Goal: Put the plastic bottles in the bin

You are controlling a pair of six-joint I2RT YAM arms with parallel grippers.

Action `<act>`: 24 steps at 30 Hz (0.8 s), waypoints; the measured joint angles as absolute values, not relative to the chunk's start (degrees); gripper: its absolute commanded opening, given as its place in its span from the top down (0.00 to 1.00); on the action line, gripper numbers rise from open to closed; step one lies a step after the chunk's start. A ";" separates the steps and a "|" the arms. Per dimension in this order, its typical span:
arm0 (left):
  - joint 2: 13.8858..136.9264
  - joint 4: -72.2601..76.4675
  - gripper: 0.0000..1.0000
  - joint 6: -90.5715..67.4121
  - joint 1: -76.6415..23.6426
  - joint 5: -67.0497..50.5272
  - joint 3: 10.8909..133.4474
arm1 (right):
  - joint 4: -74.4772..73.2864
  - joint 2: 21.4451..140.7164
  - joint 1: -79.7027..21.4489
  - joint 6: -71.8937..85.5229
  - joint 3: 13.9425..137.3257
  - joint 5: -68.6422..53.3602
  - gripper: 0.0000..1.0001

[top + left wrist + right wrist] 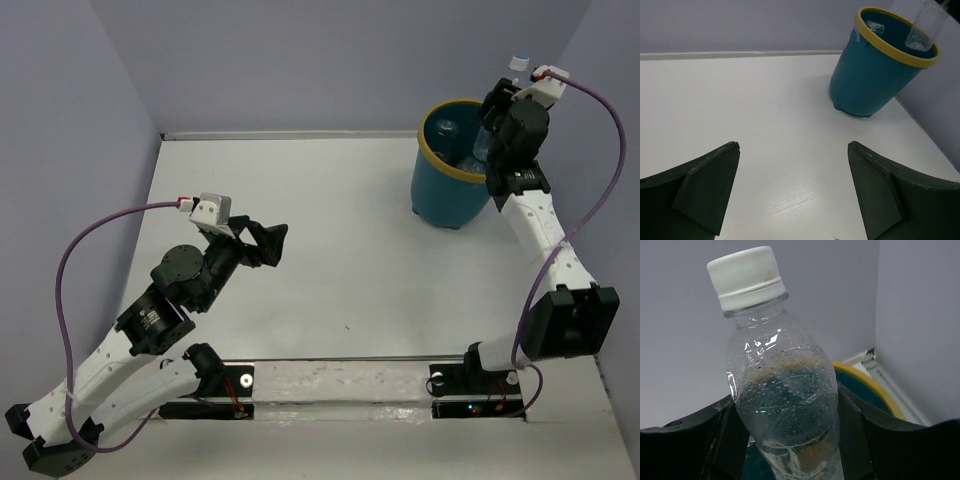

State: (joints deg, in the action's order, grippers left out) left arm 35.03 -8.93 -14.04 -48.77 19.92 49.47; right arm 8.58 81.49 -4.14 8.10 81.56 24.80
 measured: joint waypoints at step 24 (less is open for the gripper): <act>35.20 -8.93 0.01 -14.02 -48.77 20.01 49.47 | 6.31 79.29 1.41 38.89 71.85 12.05 0.15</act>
State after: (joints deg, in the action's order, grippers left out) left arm 35.20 -8.93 -14.02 -48.77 20.01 49.47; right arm 6.31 79.29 1.41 38.89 71.85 12.05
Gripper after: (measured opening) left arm 0.989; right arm 0.851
